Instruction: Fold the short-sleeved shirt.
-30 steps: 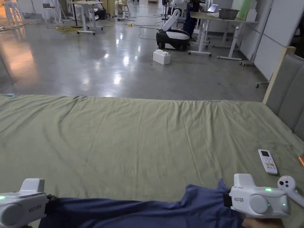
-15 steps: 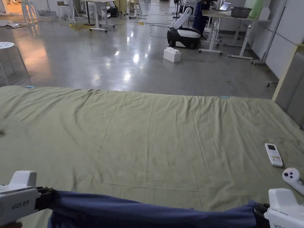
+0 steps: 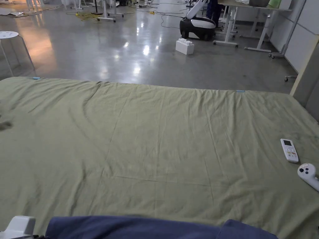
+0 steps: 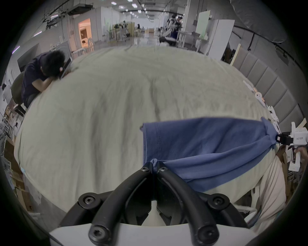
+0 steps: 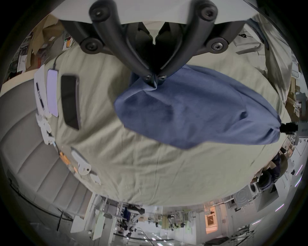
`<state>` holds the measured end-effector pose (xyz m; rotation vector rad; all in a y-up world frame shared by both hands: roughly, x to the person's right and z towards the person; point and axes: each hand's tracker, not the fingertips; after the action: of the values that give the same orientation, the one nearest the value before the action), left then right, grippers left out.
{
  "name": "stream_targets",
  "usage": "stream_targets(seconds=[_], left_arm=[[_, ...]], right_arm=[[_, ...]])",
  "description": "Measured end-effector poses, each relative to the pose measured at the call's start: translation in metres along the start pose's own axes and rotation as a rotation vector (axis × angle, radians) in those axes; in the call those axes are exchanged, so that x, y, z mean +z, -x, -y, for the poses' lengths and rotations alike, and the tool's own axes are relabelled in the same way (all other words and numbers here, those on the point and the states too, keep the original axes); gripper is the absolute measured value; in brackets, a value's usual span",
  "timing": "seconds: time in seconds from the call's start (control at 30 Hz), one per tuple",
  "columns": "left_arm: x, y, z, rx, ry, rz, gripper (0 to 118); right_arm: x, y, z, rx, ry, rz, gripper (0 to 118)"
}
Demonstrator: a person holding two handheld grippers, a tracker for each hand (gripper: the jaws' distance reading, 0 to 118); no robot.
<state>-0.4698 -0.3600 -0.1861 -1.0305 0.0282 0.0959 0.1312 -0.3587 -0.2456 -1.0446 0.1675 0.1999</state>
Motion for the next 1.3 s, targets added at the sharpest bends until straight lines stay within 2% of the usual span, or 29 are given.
stream_targets(seconds=[0.1, 0.27, 0.37, 0.4, 0.47, 0.5, 0.53, 0.8, 0.87, 0.97, 1.0, 1.07, 1.1, 1.13, 1.17, 1.3], left_arm=[[-0.015, 0.001, 0.007, 0.007, 0.019, -0.005, 4], [-0.031, 0.005, 0.003, 0.002, 0.019, -0.021, 5], [-0.027, 0.007, -0.002, -0.014, 0.017, -0.029, 8], [-0.024, 0.007, -0.006, -0.016, 0.011, -0.038, 12], [-0.014, 0.004, -0.014, -0.028, -0.037, -0.072, 37], [-0.01, 0.003, -0.019, -0.026, -0.063, -0.073, 50], [-0.006, 0.001, -0.026, -0.023, -0.103, -0.063, 60], [0.021, -0.052, -0.079, -0.04, -0.449, -0.101, 60], [0.025, -0.064, -0.088, -0.021, -0.518, -0.115, 60], [0.033, -0.08, -0.099, 0.016, -0.618, -0.127, 56], [0.036, -0.085, -0.101, 0.026, -0.65, -0.133, 49], [0.041, -0.091, -0.104, 0.048, -0.725, -0.132, 26], [0.043, -0.094, -0.104, 0.048, -0.758, -0.139, 23], [0.046, -0.097, -0.104, 0.04, -0.786, -0.157, 18], [0.048, -0.1, -0.104, 0.028, -0.801, -0.171, 9], [0.055, -0.106, -0.103, -0.003, -0.837, -0.19, 3]], right_arm=[[-0.016, 0.003, 0.01, -0.017, 0.019, 0.005, 1], [-0.023, 0.011, 0.008, 0.0, 0.012, 0.044, 2], [-0.014, 0.014, 0.006, 0.014, 0.0, 0.065, 8], [-0.009, 0.016, 0.004, 0.033, -0.004, 0.094, 13], [0.011, 0.025, -0.007, 0.074, -0.02, 0.191, 59], [0.017, 0.027, -0.012, 0.074, -0.048, 0.202, 85], [0.026, 0.029, -0.019, 0.071, -0.095, 0.204, 101], [0.059, 0.07, -0.078, -0.011, -0.533, 0.191, 101], [0.058, 0.08, -0.089, -0.056, -0.624, 0.179, 98], [0.059, 0.095, -0.105, -0.099, -0.729, 0.166, 78], [0.06, 0.099, -0.108, -0.108, -0.756, 0.169, 70], [0.061, 0.106, -0.113, -0.11, -0.823, 0.191, 50], [0.063, 0.109, -0.115, -0.123, -0.847, 0.187, 41], [0.064, 0.111, -0.117, -0.134, -0.874, 0.183, 25], [0.065, 0.112, -0.119, -0.14, -0.881, 0.18, 16], [0.072, 0.115, -0.123, -0.125, -0.962, 0.187, 2]])
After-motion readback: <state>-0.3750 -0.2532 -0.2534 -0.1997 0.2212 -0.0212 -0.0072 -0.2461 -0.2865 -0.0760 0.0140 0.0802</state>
